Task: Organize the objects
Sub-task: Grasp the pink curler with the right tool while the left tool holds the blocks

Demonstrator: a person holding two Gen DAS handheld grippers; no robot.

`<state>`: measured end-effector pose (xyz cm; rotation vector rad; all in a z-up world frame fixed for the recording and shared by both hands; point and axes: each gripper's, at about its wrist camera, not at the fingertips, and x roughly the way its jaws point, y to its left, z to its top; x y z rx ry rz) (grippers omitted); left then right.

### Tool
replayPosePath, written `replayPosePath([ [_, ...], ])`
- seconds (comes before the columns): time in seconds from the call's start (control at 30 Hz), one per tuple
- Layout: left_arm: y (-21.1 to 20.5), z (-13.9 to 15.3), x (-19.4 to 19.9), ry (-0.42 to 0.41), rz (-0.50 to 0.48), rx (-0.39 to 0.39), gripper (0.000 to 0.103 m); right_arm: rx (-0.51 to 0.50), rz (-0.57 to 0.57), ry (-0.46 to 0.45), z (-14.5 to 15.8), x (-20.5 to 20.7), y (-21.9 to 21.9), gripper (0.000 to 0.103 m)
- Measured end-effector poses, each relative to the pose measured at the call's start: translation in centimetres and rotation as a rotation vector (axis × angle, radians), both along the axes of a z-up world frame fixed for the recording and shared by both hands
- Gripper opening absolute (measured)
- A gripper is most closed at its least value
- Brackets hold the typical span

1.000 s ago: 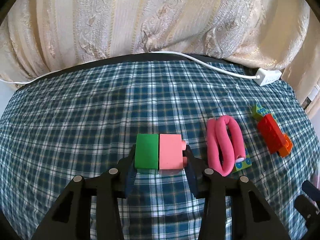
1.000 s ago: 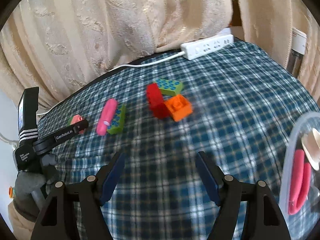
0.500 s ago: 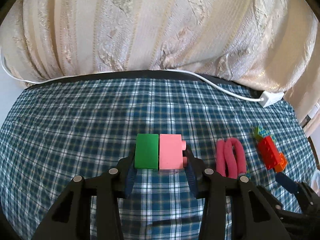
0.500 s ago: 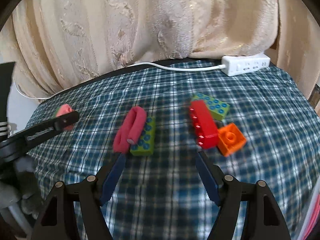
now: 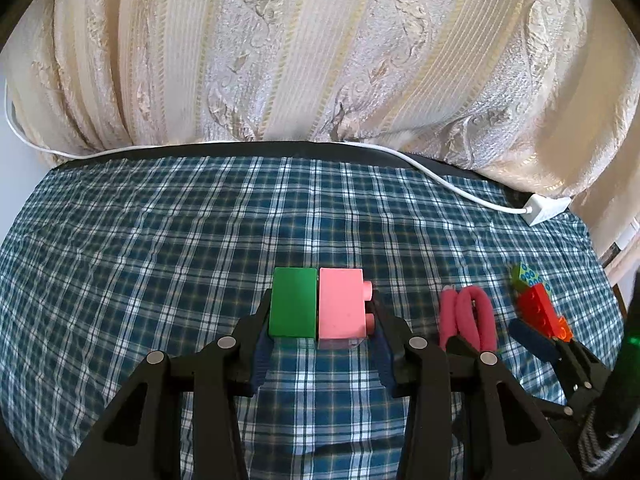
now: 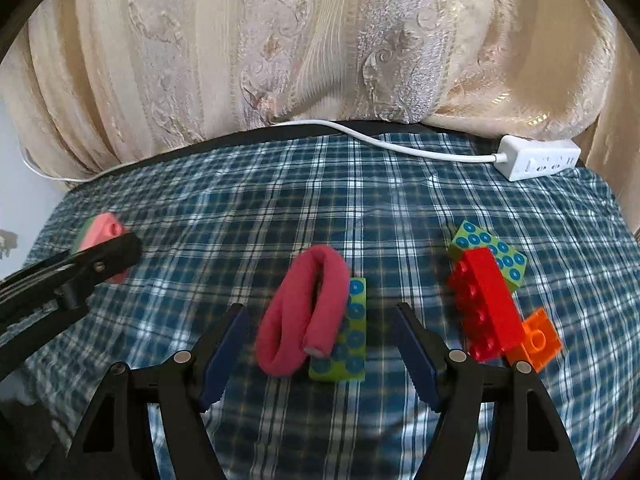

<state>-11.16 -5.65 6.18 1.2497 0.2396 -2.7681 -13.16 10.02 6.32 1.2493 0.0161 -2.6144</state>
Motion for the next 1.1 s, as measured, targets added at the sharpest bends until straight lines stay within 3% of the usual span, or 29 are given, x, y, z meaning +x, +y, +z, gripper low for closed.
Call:
replayPosePath([
  [0.1, -0.2, -0.3, -0.2, -0.009, 0.010, 0.004, 0.044, 0.049, -0.004, 0.013, -0.4, -0.2, -0.4, 0.075],
  [0.27, -0.2, -0.7, -0.4, -0.023, 0.014, 0.005, 0.044, 0.061, 0.042, 0.026, -0.3, 0.0, -1.2, 0.054],
  [0.43, -0.3, -0.6, -0.4, -0.023, 0.014, 0.008, 0.044, 0.062, 0.062, 0.043, 0.1, 0.9, -1.4, 0.051],
  [0.47, -0.2, -0.6, -0.4, -0.023, 0.015, 0.009, 0.044, 0.055, 0.060, 0.047, 0.3, 1.1, -1.3, 0.039],
  [0.53, -0.2, -0.5, -0.4, -0.021, 0.014, 0.011, 0.044, 0.025, 0.064, 0.044, 0.9, 1.7, -1.0, 0.036],
  [1.1, 1.4, 1.4, 0.8, 0.018, -0.036, 0.013, 0.044, -0.179, 0.014, -0.042, 0.9, 9.3, 4.6, 0.035],
])
